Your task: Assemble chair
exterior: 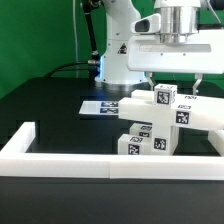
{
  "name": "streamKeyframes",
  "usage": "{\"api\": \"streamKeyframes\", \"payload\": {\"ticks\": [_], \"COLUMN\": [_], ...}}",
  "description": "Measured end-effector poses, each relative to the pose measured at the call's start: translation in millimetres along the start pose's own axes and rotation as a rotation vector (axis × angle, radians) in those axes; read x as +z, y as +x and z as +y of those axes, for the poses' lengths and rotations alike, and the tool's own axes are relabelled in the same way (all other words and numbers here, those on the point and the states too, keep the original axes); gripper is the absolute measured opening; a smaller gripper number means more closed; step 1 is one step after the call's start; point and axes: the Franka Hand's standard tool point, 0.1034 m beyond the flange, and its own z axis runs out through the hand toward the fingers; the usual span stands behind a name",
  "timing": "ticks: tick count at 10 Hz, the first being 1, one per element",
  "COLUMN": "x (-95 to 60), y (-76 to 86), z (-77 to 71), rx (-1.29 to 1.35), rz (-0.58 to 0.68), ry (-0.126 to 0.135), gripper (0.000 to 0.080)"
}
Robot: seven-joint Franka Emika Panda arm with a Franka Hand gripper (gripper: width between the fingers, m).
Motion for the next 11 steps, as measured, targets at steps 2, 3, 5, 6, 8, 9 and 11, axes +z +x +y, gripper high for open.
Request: {"api": "streamKeyframes", "payload": {"ticks": [2, 3, 5, 6, 8, 9, 11], "x": [1.5, 6.6, 7.3, 6.2, 7.3, 7.6, 9.5], "y": [-2.0, -9.0, -11.2, -9.6, -10.3, -10.9, -21.2], "z": [-0.8, -7.0, -13.2, -12.2, -11.8, -11.7, -7.7], "rx": [-0.005, 0.018, 0.012, 0.012, 0.011, 0.011, 0.005], "rz": [0.010, 0.010, 0.009, 0.011, 0.009, 0.009, 0.004], "ry": [0.000, -0.006, -0.004, -0.002, -0.005, -0.005, -0.011], "gripper": [0.0649, 0.0649, 0.0649, 0.0649, 0.0649, 0.0649, 0.0649]}}
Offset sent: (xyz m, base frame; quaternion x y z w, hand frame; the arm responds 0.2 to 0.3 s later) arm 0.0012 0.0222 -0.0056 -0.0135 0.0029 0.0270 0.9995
